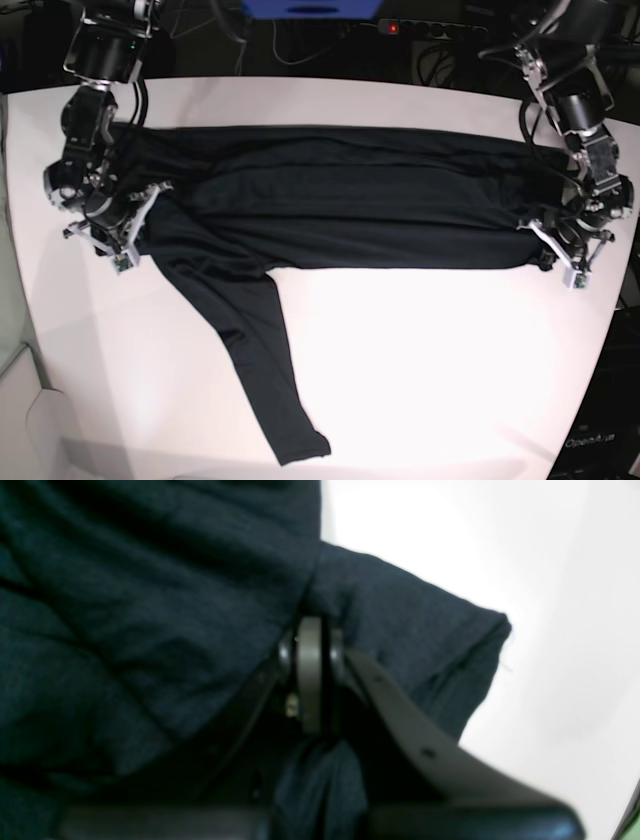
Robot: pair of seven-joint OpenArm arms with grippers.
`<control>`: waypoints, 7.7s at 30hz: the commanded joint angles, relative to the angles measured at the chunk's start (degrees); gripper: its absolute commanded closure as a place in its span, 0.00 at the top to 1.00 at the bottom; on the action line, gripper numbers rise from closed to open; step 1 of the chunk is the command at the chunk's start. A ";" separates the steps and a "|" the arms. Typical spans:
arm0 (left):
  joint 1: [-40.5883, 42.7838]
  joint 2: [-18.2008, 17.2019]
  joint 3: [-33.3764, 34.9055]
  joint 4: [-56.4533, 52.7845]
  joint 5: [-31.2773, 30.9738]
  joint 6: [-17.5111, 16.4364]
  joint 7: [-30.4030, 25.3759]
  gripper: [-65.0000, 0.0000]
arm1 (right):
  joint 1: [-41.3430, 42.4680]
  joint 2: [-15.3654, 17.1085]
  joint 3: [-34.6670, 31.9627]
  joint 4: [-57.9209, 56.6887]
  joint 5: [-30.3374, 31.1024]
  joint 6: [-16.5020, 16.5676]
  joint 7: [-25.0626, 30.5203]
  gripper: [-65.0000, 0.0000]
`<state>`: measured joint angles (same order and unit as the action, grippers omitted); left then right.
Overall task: Fold the T-shirt properly
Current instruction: 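Lower the folded edges onto the shirt and open both grippers, then move the right gripper along the shirt's side to the sleeve, then grasp the long black sleeve near its seam with the right gripper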
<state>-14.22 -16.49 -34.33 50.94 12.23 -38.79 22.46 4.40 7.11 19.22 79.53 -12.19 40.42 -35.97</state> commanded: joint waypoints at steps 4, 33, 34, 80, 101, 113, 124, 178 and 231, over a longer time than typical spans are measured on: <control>0.90 0.10 0.44 1.33 2.76 -1.21 4.75 0.00 | 0.83 0.84 0.34 0.61 -0.34 -0.42 0.23 0.00; 3.45 0.01 -7.65 13.72 3.02 -1.21 9.32 0.36 | 0.12 0.49 0.07 0.69 -0.34 -0.42 0.23 0.00; 3.45 0.01 -7.65 13.72 3.02 -1.21 9.32 0.36 | 0.12 0.49 0.07 0.69 -0.34 -0.42 0.23 0.00; -8.51 -2.89 -4.75 13.11 2.50 -1.21 12.93 0.36 | -1.11 0.84 0.43 1.40 -0.34 -0.42 0.23 0.00; 2.39 -3.42 -15.65 13.90 2.50 -1.21 12.75 0.49 | 3.73 0.84 -0.01 10.10 -0.34 -0.42 -4.52 0.41; 5.12 -3.07 -15.74 13.81 2.50 -1.21 12.75 0.49 | 15.24 0.49 -2.39 -6.96 -0.08 -0.42 -4.08 0.47; 5.91 -3.16 -15.83 13.90 2.76 -1.21 12.75 0.49 | 17.18 0.49 -2.04 -14.78 0.01 -0.42 1.37 0.47; 5.91 -4.48 -15.39 13.46 3.02 -1.21 12.75 0.49 | -7.00 -12.35 -2.56 30.32 -0.08 -0.42 -2.76 0.00; 6.35 -4.04 -15.39 13.19 3.02 -1.21 8.71 0.49 | 14.01 -8.92 -12.15 3.07 -0.17 -0.42 -10.06 0.51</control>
<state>-7.05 -19.31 -49.71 63.26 15.84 -40.27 32.14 17.02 -1.91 6.94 81.65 -12.78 40.21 -47.03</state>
